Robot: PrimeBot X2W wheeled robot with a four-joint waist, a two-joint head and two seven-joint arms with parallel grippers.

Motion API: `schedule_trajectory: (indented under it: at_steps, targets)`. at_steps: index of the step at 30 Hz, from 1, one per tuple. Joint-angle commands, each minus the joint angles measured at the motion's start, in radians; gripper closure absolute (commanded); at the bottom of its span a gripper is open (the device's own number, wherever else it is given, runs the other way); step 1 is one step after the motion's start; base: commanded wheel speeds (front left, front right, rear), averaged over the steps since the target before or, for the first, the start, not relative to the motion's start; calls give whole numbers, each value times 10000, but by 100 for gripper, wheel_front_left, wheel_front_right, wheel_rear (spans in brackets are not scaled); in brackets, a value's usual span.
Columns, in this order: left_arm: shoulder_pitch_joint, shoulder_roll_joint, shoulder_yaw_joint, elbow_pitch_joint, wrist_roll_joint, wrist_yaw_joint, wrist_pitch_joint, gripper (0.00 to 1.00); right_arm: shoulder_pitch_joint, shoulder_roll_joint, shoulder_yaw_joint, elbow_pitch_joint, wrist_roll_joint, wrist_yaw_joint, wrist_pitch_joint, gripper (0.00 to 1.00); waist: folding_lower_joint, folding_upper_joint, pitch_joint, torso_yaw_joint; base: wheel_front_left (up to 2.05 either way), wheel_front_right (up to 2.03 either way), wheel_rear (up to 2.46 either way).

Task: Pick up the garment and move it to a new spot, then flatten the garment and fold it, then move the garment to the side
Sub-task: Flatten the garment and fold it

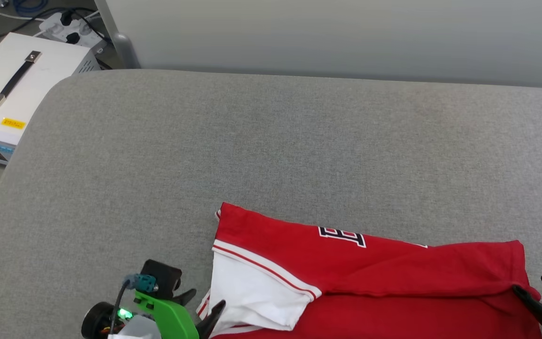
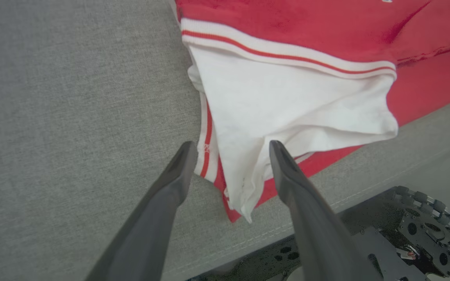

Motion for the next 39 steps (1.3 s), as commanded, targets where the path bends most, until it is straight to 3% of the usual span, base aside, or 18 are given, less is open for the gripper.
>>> schedule_trajectory:
  at_steps: [1, 5, 9, 16, 20, 27, 39]
  targets:
    - [-98, -65, 137, -73, 59, 74, -194, 0, 56, -62, -89, -139, 172, -9, -48, 0, 0, 0, -219, -34, 0, 0, 0]
    - [-115, -88, 753, -406, 38, 368, -1049, 0, 68, 54, -672, -418, 623, -9, 189, 0, 0, 0, -432, -43, 0, 0, 0]
    - [-112, -151, 1484, -488, 145, 700, -2234, 0, 133, 576, -1492, -508, 880, -9, 698, 0, 0, 0, -498, -20, 0, 0, 0]
    - [155, -412, 2379, 66, 626, 1158, -4282, 0, 388, 2099, -3082, -204, 62, -9, 1979, 0, 0, 0, -354, 55, 0, 0, 0]
    - [372, -771, 3139, 404, 906, 1225, -4683, 0, 452, 3098, -3990, 12, -775, -9, 2574, 0, 0, 0, -124, 131, 0, 0, 0]
    - [824, -1578, 4631, 615, 1991, 595, -4730, 0, 336, 4497, -5062, 461, -2018, -9, 3325, 0, 0, 0, 265, 273, 0, 0, 0]
    - [1022, -2361, 5666, 1064, 2942, -481, -4732, 0, 311, 5349, -5384, 1641, -2910, -9, 3524, 0, 0, 0, 526, 375, 0, 0, 0]
